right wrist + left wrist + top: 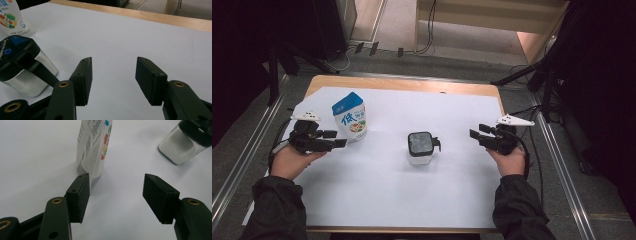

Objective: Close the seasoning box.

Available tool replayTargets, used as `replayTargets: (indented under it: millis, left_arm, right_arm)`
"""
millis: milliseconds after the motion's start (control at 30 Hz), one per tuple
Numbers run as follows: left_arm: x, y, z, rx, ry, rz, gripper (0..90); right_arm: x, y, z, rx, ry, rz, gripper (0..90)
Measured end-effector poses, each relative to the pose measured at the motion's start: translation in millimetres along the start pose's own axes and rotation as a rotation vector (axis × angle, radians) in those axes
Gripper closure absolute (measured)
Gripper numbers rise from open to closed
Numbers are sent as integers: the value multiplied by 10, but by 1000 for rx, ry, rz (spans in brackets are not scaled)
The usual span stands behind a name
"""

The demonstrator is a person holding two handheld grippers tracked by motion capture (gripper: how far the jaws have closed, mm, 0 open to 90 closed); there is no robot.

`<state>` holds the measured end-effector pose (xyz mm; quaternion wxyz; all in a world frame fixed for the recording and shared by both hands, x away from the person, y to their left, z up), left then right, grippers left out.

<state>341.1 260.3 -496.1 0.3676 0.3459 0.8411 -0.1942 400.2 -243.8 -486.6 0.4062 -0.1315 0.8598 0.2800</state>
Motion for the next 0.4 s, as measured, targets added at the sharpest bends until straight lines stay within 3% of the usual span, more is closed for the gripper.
replayTargets:
  millis: [400]
  left_arm:
    - [7, 7, 11, -1, 5, 6, 381]
  right_arm:
    - [22, 6, 38, -1, 13, -9, 488]
Point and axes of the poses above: each handheld gripper's, and its own axes: z roughly forward along the jaws, x roughly out of its underside, y roughly to its left, the point moved 5 cm from there along z, roughly forward along the jaws, and after that the axes turned 15 degrees about z, right-handed, at the moved point
